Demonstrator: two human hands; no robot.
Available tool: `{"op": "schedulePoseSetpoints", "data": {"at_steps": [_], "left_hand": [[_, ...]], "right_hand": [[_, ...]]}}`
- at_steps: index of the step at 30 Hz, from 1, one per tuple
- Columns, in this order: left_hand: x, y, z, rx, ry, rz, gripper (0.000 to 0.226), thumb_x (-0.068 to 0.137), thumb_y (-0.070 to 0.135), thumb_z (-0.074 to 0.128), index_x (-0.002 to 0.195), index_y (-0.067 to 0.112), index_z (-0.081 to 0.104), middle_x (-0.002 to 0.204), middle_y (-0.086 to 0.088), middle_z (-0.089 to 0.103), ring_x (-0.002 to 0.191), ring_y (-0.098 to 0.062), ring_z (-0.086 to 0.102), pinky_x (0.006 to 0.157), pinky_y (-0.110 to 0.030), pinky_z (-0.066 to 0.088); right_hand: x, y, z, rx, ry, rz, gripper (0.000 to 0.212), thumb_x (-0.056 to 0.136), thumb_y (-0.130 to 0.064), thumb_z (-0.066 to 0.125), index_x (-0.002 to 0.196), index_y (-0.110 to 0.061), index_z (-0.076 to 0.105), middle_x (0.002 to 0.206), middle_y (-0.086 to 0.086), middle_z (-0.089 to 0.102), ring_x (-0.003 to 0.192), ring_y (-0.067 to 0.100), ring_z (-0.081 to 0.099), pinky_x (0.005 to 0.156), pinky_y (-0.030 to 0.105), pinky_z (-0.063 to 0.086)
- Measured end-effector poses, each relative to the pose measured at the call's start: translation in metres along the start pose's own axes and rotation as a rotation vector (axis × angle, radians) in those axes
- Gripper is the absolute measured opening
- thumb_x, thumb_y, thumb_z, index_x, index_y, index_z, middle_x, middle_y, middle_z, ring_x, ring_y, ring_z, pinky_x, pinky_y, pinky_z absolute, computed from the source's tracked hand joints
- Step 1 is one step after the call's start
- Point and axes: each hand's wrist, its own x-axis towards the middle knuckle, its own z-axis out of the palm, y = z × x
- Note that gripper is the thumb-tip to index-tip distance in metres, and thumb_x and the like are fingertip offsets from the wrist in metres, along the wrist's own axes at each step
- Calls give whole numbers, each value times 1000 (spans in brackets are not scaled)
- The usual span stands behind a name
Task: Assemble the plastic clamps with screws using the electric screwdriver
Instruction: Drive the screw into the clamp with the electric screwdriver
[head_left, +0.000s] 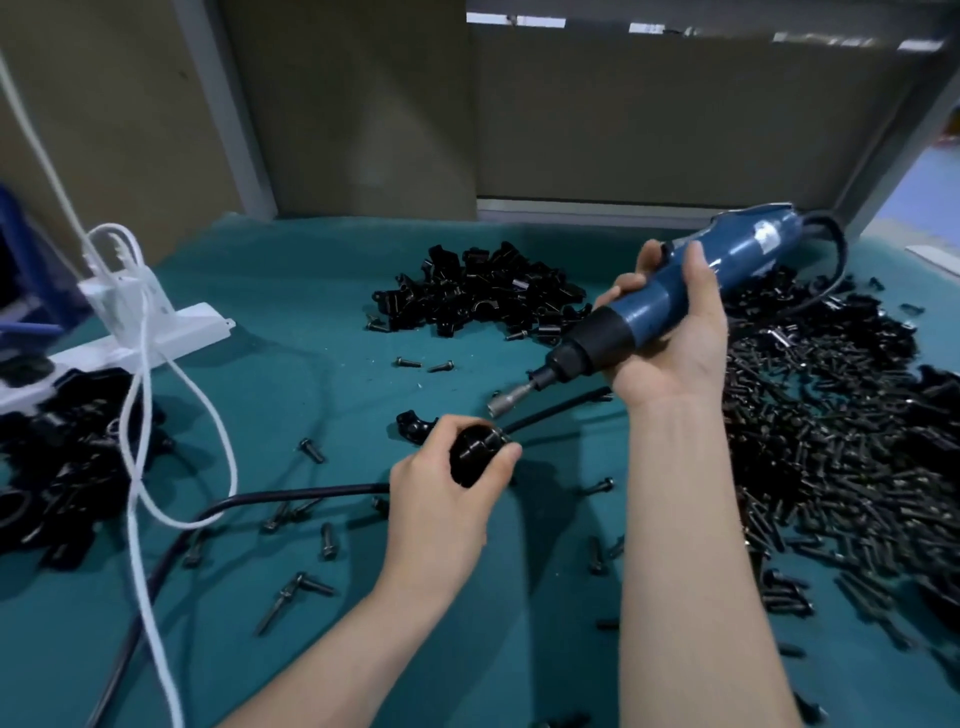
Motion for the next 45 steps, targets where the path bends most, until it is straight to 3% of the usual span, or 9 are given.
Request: {"op": "schedulePoseSetpoints", "data": {"at_steps": [2, 4, 8, 10, 16, 21, 26, 37, 45], "left_hand": [[1, -1, -1, 9, 11, -1, 18, 82, 27, 74, 77, 33, 57, 54, 11, 57, 32, -11, 44, 34, -16, 35], [1, -1, 0, 22, 15, 2, 18, 82, 27, 74, 77, 34, 58, 54, 14, 57, 32, -11, 45, 36, -15, 35], [2, -2, 0, 45, 26, 0, 19, 82, 27, 74, 76, 34, 58, 54, 14, 57, 32, -12, 45, 37, -15, 35], [3, -3, 0, 50, 23, -10, 19, 81, 27, 74, 75, 35, 58, 57, 14, 59, 34, -9, 44, 38, -15, 35], [2, -1, -1, 33, -15, -26, 22, 79, 21, 76, 72, 34, 60, 55, 14, 59, 33, -6, 40, 34, -14, 33], [-1, 1, 1, 55, -38, -36, 19, 78, 17, 76, 71, 27, 61, 56, 8, 58, 34, -8, 43, 34, -15, 36], [-3, 2, 1, 66, -66, -19, 19, 78, 16, 76, 72, 26, 61, 58, 6, 59, 36, -9, 49, 34, -14, 38], [-4, 2, 0, 64, -106, -43, 19, 79, 23, 76, 73, 32, 61, 60, 11, 62, 36, -17, 59, 37, -15, 41], [-4, 4, -1, 85, -151, -58, 15, 79, 30, 75, 75, 33, 61, 59, 9, 60, 35, -17, 59, 34, -24, 40]], "right_hand": [[-1, -1, 3, -40, 18, -21, 10, 94, -21, 60, 92, -12, 58, 75, -2, 65, 53, 9, 52, 56, 21, 48], [-2, -4, 3, -86, 28, -38, 19, 94, -24, 61, 82, -11, 67, 75, -3, 67, 50, 9, 52, 54, 20, 47], [-3, -13, -7, -97, 9, -46, 46, 93, -51, 51, 115, -11, 59, 105, 5, 68, 62, 18, 56, 62, 27, 48], [-2, -17, -10, -131, -15, -55, 50, 97, -49, 46, 124, -8, 56, 111, 6, 67, 70, 21, 63, 69, 32, 52], [-4, -15, -6, -216, -81, -134, 22, 93, -37, 56, 100, -16, 58, 88, -4, 67, 62, 11, 63, 52, 22, 52], [-6, -24, -18, -177, 44, -173, 20, 88, -37, 63, 93, -18, 59, 83, -6, 67, 71, 12, 67, 57, 22, 51], [-6, -31, -25, -164, 117, -156, 25, 90, -43, 60, 86, -19, 55, 80, -6, 64, 52, 8, 55, 50, 20, 45], [-4, -22, -22, -102, 78, -108, 24, 91, -41, 60, 85, -19, 54, 80, -6, 62, 47, 7, 48, 49, 20, 44], [-4, -20, -21, -97, 30, -123, 12, 93, -31, 55, 89, -20, 54, 80, -8, 59, 46, 5, 46, 48, 18, 43]]}}
